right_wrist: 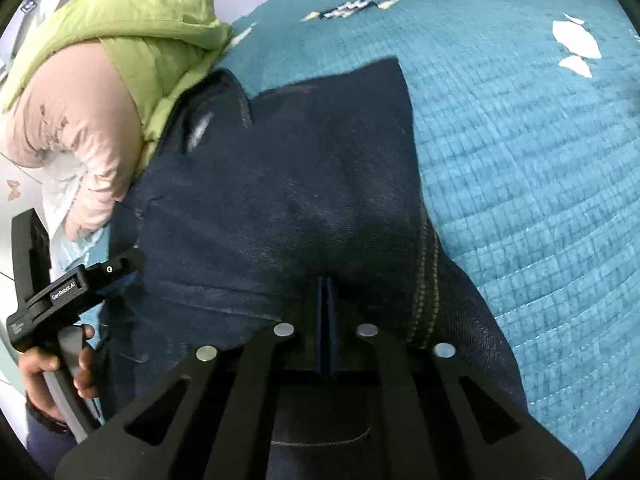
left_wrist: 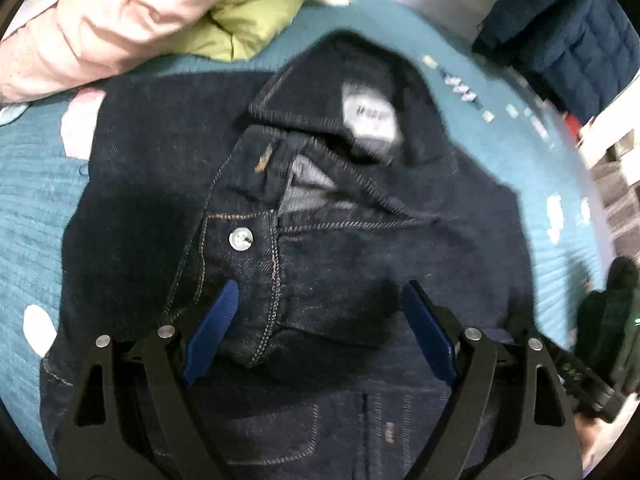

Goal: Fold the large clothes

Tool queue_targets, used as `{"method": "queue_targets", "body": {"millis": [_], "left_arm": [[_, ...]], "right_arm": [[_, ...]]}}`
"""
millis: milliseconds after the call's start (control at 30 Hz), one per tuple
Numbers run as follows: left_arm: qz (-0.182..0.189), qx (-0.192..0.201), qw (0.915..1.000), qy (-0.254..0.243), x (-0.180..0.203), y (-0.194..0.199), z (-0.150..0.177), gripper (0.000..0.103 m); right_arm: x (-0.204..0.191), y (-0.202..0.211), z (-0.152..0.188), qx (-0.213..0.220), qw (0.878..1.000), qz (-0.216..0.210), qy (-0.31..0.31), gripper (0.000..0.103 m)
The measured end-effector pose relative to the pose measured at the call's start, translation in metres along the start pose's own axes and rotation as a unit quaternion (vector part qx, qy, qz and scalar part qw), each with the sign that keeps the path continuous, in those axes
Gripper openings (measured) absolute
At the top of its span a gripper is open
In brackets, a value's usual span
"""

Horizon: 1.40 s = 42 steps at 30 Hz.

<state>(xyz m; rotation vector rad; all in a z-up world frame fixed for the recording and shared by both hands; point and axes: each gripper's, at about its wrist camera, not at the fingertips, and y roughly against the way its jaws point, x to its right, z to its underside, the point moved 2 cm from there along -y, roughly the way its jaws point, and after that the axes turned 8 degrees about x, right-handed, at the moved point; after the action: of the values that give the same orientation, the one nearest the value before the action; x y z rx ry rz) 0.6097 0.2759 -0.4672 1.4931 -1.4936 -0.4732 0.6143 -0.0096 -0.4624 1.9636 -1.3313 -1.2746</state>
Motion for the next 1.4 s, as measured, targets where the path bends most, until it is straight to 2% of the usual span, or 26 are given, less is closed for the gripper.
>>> {"method": "queue_targets", "body": {"millis": [67,100,167,200,300,367,467,567,633,800,833,867,1000,1033,1100,1133,1167,1200,1233,1300,1400], "left_arm": [[0.014,0.032,0.9993,0.013,-0.009,0.026,-0.016,0.084],[0.010,0.048,0.9987,0.011,-0.014,0.036,-0.025,0.085],[-0.025,0.078,0.9966,0.012,-0.032,0.053,-0.046,0.090],[-0.046,0.079,0.9957,0.014,-0.043,0.055,-0.055,0.090],[-0.114,0.051,0.9920,0.013,-0.076,0.041,-0.080,0.090],[-0.140,0.028,0.9895,0.022,-0.094,0.025,-0.089,0.090],[-0.151,0.008,0.9876,0.041,-0.110,0.004,-0.098,0.090],[-0.147,0.002,0.9887,0.029,-0.108,-0.014,-0.105,0.090],[-0.144,-0.016,0.9891,0.029,-0.105,-0.027,-0.108,0.090],[-0.162,-0.036,0.9857,0.029,-0.110,-0.052,-0.109,0.089],[-0.161,-0.038,0.9858,0.032,-0.110,-0.055,-0.110,0.087],[-0.156,-0.044,0.9862,0.034,-0.110,-0.059,-0.108,0.079],[-0.147,-0.046,0.9875,0.032,-0.107,-0.065,-0.109,0.067],[-0.148,-0.048,0.9873,0.033,-0.107,-0.065,-0.111,0.066],[-0.145,-0.049,0.9875,0.037,-0.102,-0.072,-0.115,0.057],[-0.147,-0.050,0.9873,0.036,-0.102,-0.072,-0.117,0.050],[-0.150,-0.049,0.9869,0.033,-0.103,-0.070,-0.119,0.041],[-0.153,-0.047,0.9866,0.029,-0.104,-0.067,-0.121,0.032],[-0.157,-0.041,0.9863,0.027,-0.104,-0.063,-0.122,0.028],[-0.149,-0.032,0.9878,0.031,-0.102,-0.052,-0.120,0.019],[-0.136,-0.012,0.9903,0.028,-0.097,-0.035,-0.120,0.013]], "right_arm": [[-0.007,0.011,-0.010,0.014,1.000,-0.013,0.010,0.014],[-0.011,0.015,-0.017,0.022,0.999,-0.018,0.016,0.017],[-0.012,0.016,-0.030,0.031,0.999,-0.018,0.019,0.030],[-0.011,0.014,-0.043,0.035,0.999,-0.016,0.019,0.030],[-0.003,0.005,-0.075,0.046,0.998,0.017,0.035,0.039],[0.002,-0.006,-0.091,0.038,0.998,0.038,0.032,0.042],[0.012,-0.019,-0.108,0.025,0.998,0.053,0.022,0.045],[0.021,-0.031,-0.122,0.015,0.997,0.070,0.005,0.048],[0.028,-0.040,-0.129,0.003,0.997,0.076,0.002,0.050],[0.044,-0.057,-0.138,-0.026,0.996,0.087,-0.017,0.052],[0.046,-0.063,-0.139,-0.035,0.995,0.089,-0.016,0.052],[0.047,-0.066,-0.141,-0.038,0.995,0.093,-0.017,0.052],[0.049,-0.078,-0.144,-0.056,0.995,0.071,-0.031,0.052],[0.051,-0.080,-0.144,-0.060,0.995,0.071,-0.038,0.052],[0.058,-0.085,-0.147,-0.055,0.994,0.059,-0.072,0.052],[0.059,-0.086,-0.149,-0.054,0.994,0.056,-0.076,0.045],[0.058,-0.086,-0.150,-0.055,0.994,0.063,-0.071,0.028],[0.056,-0.084,-0.151,-0.053,0.994,0.081,-0.052,0.020],[0.055,-0.082,-0.152,-0.051,0.995,0.080,-0.042,0.011],[0.053,-0.070,-0.152,-0.037,0.997,0.061,-0.035,0.009],[0.047,-0.046,-0.153,-0.008,0.999,0.040,-0.025,0.009]]}}
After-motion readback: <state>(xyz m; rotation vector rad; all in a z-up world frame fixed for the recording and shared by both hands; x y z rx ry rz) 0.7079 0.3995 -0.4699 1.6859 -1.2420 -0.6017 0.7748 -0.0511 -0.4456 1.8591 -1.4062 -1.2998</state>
